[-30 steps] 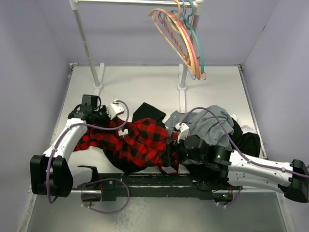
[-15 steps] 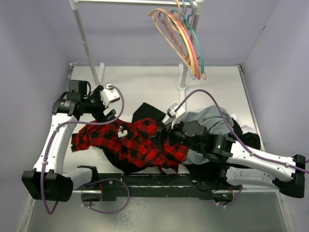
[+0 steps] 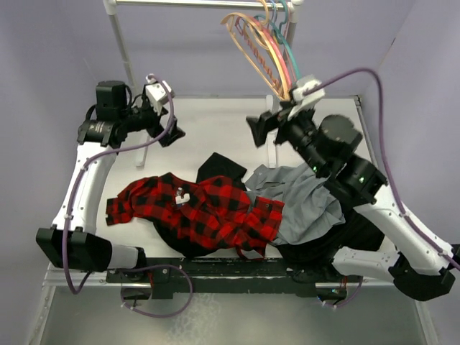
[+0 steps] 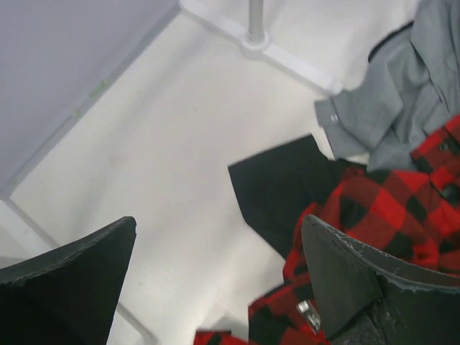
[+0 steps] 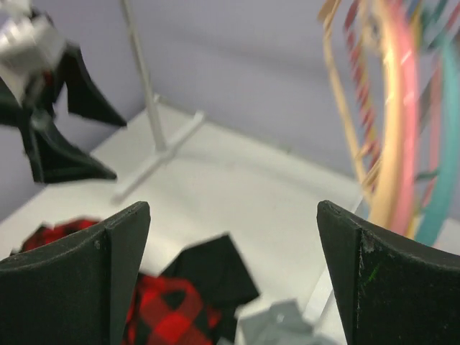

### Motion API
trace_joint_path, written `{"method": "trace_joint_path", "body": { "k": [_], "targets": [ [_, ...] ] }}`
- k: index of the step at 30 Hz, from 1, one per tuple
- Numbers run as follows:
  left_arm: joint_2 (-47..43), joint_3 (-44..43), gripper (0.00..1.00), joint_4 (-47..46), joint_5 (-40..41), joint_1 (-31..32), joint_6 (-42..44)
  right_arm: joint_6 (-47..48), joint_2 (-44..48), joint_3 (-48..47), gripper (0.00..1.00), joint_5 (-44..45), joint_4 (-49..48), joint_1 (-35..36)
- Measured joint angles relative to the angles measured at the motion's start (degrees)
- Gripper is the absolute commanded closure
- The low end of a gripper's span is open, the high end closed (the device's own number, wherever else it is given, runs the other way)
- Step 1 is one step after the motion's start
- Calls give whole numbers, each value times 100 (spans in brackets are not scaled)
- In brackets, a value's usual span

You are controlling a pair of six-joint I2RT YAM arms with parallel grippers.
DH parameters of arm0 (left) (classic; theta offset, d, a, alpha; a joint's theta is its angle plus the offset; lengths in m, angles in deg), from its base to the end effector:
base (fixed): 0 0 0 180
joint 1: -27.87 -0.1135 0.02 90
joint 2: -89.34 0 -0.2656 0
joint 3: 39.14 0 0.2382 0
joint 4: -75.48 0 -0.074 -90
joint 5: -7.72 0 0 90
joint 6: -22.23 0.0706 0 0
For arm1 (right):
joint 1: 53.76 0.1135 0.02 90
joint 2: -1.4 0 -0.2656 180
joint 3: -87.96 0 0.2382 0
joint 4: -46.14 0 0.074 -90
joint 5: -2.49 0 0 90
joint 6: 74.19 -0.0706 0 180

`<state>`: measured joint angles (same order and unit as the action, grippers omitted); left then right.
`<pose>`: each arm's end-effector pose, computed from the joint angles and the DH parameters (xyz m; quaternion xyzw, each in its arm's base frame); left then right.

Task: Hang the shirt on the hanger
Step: Pick up the hanger from the clothesline.

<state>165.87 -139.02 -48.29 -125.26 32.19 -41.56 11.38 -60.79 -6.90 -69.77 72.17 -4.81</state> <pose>0.2779 -0.0693 0.3980 0.3841 0.7423 -0.2314 0.4978 0.1718 0.1645 0.4933 -0.1423 0.6517 0.2398 0.7054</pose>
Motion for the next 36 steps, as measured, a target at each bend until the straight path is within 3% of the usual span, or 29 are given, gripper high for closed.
{"method": "trace_joint_path", "body": {
  "k": [8, 18, 26, 36],
  "targets": [
    [649, -758, 1, -1624, 925, 813, -1349, 656, -1235, -2430, 0, -302, -101, -1193],
    [1757, -2415, 1, -2562, 2236, 1307, -2844, 544, -2706, -3488, 0, -1596, 173, -3154],
    [2815, -3491, 1, -2675, 2824, 1504, -3637, 503, -3348, -3941, 0, -2216, 321, -3333],
    [3294, -4229, 1, -2828, 3047, 1582, -3934, 505, -3574, -4006, 1, -2371, 326, -3403]
  ]
}}
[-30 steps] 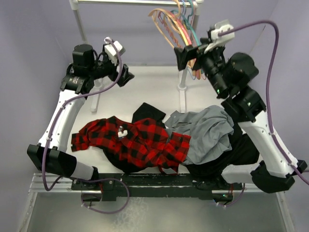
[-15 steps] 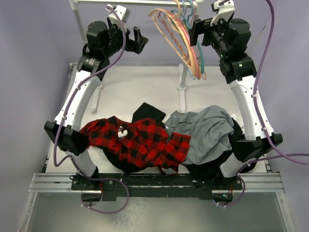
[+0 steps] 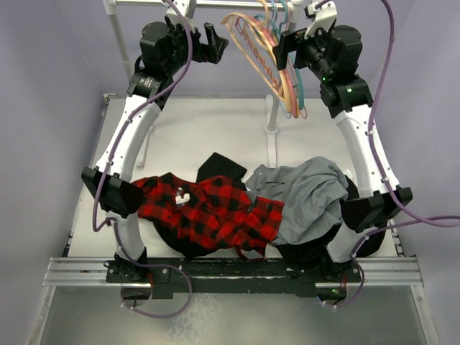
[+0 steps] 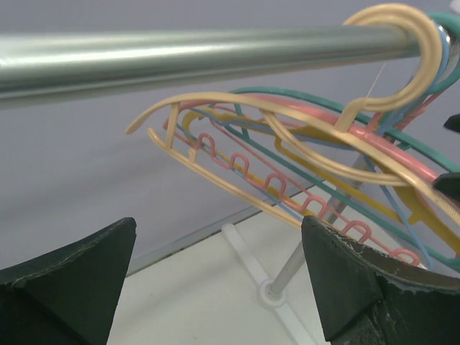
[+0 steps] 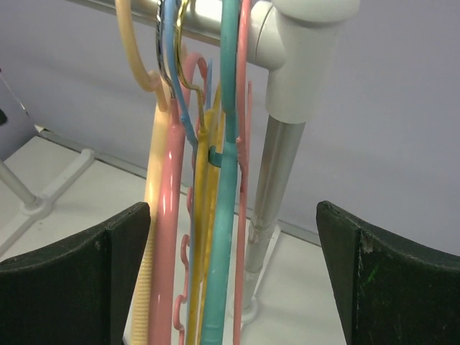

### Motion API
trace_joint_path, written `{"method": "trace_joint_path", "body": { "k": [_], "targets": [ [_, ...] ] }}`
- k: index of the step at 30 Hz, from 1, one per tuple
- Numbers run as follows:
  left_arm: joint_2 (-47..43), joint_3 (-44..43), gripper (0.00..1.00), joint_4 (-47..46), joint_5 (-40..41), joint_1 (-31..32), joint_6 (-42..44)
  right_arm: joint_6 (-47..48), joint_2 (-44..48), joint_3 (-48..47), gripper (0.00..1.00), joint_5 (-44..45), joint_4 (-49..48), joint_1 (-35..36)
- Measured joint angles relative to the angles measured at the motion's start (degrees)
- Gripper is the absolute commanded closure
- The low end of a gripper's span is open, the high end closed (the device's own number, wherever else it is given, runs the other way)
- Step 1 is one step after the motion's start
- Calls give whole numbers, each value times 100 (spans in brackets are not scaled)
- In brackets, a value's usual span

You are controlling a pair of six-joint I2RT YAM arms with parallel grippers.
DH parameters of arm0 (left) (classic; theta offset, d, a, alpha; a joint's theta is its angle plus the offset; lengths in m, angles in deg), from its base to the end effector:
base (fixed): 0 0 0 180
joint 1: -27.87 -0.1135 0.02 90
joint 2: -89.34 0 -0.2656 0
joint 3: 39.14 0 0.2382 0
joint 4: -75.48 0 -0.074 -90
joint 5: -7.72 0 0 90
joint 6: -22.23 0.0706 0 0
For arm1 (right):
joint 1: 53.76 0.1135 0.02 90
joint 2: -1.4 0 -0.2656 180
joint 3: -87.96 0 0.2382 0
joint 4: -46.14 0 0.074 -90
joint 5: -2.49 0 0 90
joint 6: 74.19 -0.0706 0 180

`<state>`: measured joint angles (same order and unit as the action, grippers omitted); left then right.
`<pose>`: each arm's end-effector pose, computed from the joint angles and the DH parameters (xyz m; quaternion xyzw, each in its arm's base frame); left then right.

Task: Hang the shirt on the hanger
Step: Pick up the hanger from the clothesline.

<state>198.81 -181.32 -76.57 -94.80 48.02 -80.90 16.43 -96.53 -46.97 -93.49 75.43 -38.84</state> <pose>0.4185 -0.1699 0.5045 0.1213 0.6669 -0.2802 0.6797 0.3748 0.1075 0.5393 -0.1278 0.6457 0.1277 0.7419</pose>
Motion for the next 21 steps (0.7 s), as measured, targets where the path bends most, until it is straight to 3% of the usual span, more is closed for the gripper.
{"method": "trace_joint_path", "body": {
  "k": [13, 21],
  "targets": [
    [417, -247, 1, -304, -15, 203, 7, 2, -391, -146, 2, -26, 7, -33],
    [568, -278, 1, -398, -514, 219, 219, 9, -535, -267, 3, -116, 50, -31]
  ]
}}
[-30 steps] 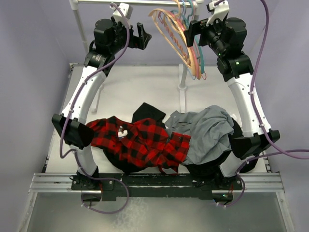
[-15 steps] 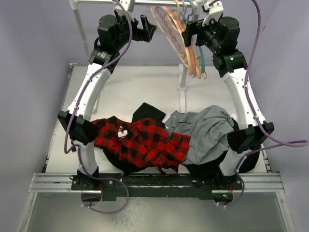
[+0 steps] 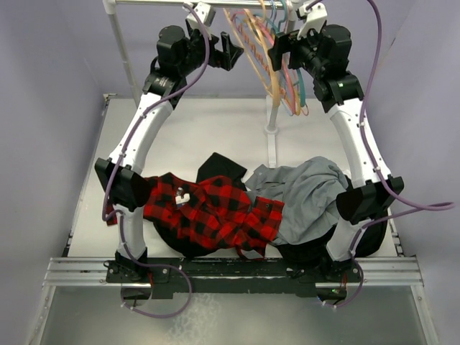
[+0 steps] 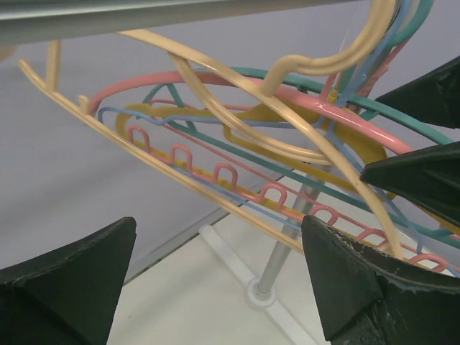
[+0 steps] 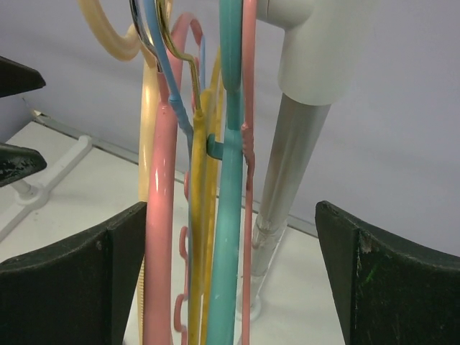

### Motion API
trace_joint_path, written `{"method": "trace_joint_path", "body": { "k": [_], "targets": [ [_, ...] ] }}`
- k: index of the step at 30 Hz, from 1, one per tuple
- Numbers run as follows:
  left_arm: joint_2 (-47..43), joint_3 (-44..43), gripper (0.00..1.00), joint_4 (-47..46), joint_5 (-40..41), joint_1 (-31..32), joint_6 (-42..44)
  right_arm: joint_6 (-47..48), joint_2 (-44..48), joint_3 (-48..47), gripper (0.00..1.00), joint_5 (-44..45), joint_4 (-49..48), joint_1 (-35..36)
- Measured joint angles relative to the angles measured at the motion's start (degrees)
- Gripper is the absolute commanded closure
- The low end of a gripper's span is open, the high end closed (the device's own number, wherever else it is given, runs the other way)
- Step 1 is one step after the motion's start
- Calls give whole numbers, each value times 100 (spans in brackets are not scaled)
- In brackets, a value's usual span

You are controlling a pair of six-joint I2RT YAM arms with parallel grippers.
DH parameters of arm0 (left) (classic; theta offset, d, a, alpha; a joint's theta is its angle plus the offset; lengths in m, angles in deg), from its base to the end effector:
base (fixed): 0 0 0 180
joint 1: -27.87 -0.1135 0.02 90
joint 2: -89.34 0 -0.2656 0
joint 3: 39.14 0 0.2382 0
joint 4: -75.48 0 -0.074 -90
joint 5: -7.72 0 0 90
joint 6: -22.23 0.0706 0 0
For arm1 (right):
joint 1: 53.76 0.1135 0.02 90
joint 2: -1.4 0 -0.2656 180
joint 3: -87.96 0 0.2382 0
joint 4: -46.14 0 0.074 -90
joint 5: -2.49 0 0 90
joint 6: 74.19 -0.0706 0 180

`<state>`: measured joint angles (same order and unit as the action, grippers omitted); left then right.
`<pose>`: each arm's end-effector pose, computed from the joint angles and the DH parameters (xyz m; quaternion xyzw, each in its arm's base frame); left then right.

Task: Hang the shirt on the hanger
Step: Pick up the hanger from the clothesline.

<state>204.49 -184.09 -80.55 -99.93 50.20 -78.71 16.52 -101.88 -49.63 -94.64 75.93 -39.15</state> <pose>0.4360 -0.2022 0.4867 0.1790 0.6477 -0.3085 0.6732 0.4055 0.1148 0.5176 -0.1355 0.6652 0.1306 0.7225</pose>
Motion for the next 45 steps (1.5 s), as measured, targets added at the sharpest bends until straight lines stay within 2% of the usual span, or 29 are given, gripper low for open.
{"method": "trace_joint_path", "body": {
  "k": [8, 12, 14, 22, 26, 30, 35, 40, 45],
  "targets": [
    [404, -380, 0, 66, -984, 184, 17, -2, -240, -162, 3, -212, 127, 0],
    [422, -404, 0, 96, -1687, 267, 601, 11, -278, -164, 3, -304, 179, 0],
    [422, -439, 0, 153, -1899, 289, 1025, 17, -278, -164, 3, -317, 177, 0],
    [254, -101, 0, 855, -2671, 144, 3818, 122, -251, -118, 3, -402, 149, 0],
    [107, 341, 0, 848, -2616, -68, 5167, 142, -243, -114, 3, -463, 122, 0],
    [28, 824, 0, 380, -2218, -192, 6391, 146, -225, -96, 3, -463, 103, 0],
    [-48, 1460, 0, -616, -2002, -208, 7506, 177, -149, -4, 2, -442, 79, 0],
    [-55, 1598, 0, -1266, -2247, -256, 8046, 254, -17, 57, 3, -446, 76, 0],
    [-85, 1508, 0, -1882, -2638, -315, 8050, 385, 173, 273, 2, -455, 26, 0]
  ]
}}
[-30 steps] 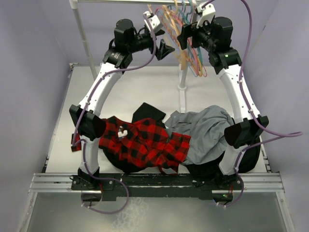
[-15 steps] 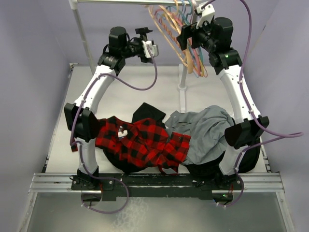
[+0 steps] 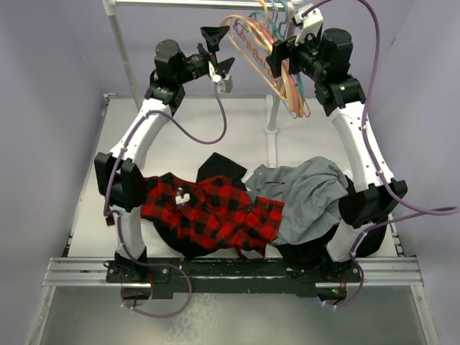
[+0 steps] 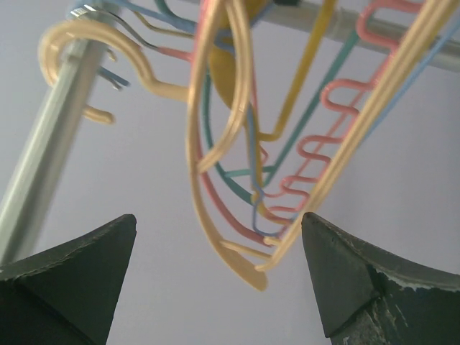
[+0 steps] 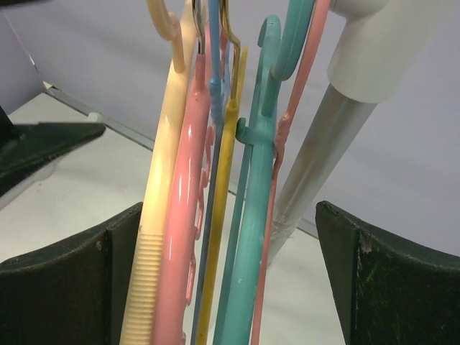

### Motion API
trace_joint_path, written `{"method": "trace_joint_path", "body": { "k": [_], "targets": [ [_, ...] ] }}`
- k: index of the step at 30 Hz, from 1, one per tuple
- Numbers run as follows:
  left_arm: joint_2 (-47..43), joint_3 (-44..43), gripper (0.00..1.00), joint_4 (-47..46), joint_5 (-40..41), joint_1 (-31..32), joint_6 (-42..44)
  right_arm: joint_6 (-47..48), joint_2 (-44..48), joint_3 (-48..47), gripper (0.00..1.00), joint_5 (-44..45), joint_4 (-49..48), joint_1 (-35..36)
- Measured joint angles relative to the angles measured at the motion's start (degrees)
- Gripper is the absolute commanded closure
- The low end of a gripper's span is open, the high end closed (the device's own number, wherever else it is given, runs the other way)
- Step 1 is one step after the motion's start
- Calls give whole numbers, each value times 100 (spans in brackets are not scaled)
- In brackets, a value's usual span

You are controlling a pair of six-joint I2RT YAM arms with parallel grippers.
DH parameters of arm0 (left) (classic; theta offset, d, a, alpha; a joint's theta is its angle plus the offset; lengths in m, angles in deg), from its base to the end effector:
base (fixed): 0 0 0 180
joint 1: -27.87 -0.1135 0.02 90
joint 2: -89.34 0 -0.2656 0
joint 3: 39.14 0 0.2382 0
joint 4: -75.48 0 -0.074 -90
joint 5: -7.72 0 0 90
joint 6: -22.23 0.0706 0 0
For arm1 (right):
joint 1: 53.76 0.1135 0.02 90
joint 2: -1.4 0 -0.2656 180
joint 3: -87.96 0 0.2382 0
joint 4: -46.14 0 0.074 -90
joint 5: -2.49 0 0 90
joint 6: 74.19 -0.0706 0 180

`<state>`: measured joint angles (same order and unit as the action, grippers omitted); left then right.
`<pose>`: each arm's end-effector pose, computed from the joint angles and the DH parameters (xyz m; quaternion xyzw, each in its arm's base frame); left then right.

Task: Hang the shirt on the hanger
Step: Pick up the hanger from the clothesline.

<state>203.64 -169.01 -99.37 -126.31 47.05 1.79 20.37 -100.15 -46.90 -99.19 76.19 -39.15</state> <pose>0.4386 -0.2045 0.4421 0.6208 0.2227 0.0861 0.7467 0.3981 0.1185 0.5127 -0.1867 0.6613 0.1329 0.7143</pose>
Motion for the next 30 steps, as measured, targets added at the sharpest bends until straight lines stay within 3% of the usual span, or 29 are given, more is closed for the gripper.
{"method": "trace_joint_path", "body": {
  "k": [13, 30],
  "targets": [
    [662, -1812, 9, -332, -389, 105, -238, 144, 107, 190, 6, -9, -98, 0],
    [1749, -2734, 18, 136, -313, 417, 284, 92, 107, 264, 13, -138, -282, 0]
  ]
}}
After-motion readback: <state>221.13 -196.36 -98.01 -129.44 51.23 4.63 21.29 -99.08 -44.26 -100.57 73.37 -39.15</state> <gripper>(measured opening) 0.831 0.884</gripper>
